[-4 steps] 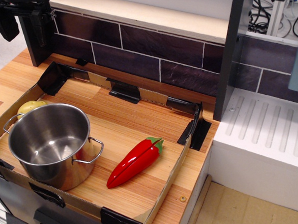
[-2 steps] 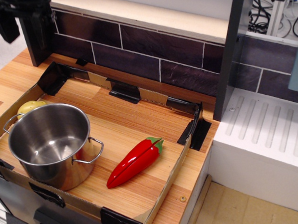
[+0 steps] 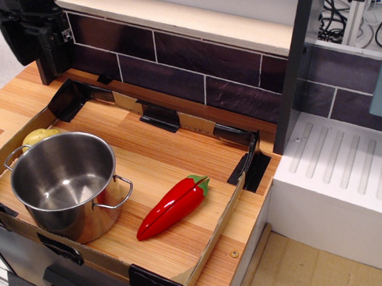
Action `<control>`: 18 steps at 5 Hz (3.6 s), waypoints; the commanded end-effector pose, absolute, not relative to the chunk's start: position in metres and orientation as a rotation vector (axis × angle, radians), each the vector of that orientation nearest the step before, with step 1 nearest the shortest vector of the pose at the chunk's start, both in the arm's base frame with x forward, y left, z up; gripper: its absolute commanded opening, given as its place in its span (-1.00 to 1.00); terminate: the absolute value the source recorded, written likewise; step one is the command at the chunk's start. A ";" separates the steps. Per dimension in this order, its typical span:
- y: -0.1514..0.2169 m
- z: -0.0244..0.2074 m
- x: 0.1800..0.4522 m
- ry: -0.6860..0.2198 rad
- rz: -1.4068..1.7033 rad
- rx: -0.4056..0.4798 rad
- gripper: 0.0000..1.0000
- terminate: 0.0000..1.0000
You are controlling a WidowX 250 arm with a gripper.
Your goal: Topple metal pot
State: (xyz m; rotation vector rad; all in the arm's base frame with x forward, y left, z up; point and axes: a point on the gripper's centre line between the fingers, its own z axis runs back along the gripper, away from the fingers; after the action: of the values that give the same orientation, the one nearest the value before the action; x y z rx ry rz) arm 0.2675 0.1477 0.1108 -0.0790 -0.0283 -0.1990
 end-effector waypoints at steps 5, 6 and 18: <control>0.109 0.073 0.210 0.007 -0.688 0.086 1.00 -1.00; 0.111 0.069 0.215 0.006 -0.664 0.105 1.00 -1.00; 0.098 0.116 0.237 -0.538 -0.343 0.733 -1.00 -1.00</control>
State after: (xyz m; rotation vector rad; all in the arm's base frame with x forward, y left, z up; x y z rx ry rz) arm 0.2376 0.0924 0.1067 0.7157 -0.4958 -0.3517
